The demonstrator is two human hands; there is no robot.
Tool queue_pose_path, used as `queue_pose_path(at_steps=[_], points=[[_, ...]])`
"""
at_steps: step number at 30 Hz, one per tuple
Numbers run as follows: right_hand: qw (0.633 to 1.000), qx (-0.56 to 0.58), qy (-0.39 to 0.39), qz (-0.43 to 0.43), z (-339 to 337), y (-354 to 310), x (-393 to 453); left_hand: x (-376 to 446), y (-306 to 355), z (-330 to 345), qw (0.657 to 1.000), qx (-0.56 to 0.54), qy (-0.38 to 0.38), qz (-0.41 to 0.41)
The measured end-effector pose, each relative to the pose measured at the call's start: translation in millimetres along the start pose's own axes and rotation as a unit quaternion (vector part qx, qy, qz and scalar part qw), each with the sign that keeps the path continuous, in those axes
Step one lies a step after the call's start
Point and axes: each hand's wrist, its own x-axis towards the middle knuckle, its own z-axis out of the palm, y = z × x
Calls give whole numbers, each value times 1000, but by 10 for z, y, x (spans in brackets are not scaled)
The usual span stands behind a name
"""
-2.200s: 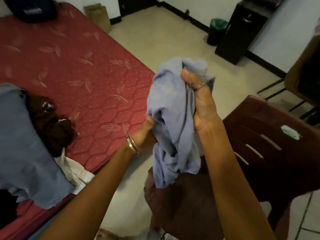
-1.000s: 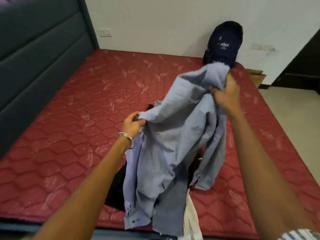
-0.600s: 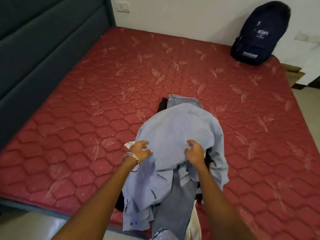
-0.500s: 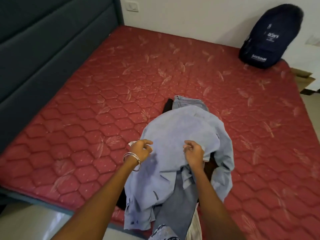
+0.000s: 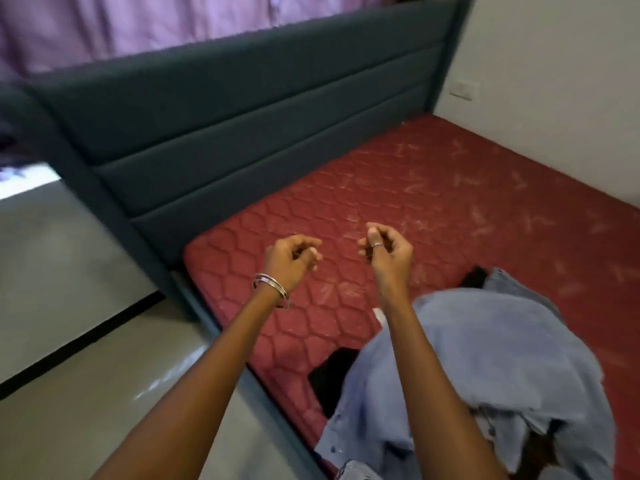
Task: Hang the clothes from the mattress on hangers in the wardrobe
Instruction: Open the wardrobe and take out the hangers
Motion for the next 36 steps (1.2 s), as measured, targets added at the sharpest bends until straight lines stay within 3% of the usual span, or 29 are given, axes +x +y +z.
queue_pose_path(at_steps=[7, 14, 21, 26, 32, 36], points=[[966, -11, -244, -79, 2271, -301, -944, -755, -63, -2409, 979, 19, 202, -6], [867, -13, -486, -112, 4245, -438, -2379, -2143, -343, -4517, 893, 113, 432, -50], [731, 15, -653, -196, 5660, -574, -3821, -3578, -406, -6020, 744, 141, 649, -77], [644, 50, -739, -191, 6661, -707, -4783, -4469, -355, -6995, 595, 178, 778, -99], [556, 77, -814, -154, 7822, -1034, -5905, -5108, -81, -8005, 389, 241, 883, -103], [504, 90, -846, -147, 8490, -1344, -6639, -5383, 150, -8528, 314, 265, 907, -89]])
